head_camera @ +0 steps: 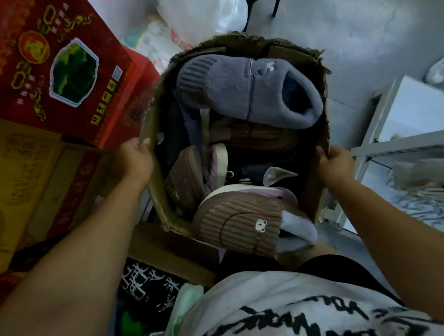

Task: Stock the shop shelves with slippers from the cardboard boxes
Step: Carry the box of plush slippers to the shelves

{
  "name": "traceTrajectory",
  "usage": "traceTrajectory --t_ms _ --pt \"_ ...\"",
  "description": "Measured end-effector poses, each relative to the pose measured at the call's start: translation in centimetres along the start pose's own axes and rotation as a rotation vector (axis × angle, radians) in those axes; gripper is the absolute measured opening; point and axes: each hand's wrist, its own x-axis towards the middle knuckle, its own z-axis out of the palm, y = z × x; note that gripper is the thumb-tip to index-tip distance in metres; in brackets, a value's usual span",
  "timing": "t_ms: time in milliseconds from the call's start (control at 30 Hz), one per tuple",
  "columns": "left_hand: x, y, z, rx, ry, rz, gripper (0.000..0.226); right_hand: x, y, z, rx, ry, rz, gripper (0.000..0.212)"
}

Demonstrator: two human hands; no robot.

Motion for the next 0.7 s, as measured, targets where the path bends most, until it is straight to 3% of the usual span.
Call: traceTrajectory --t_ms 367,700 --pt "-6.0 3.6 -3.2 -0.002 0.084 0.188 0.033 -1.3 1.1 -8.7 0.028 0.02 -0.109 0.036" --pt "-16.4 4.5 0.4 0.048 0.166 0.227 0.051 -2.1 9.0 -15.8 0.09 -0.042 -0.144 0.037"
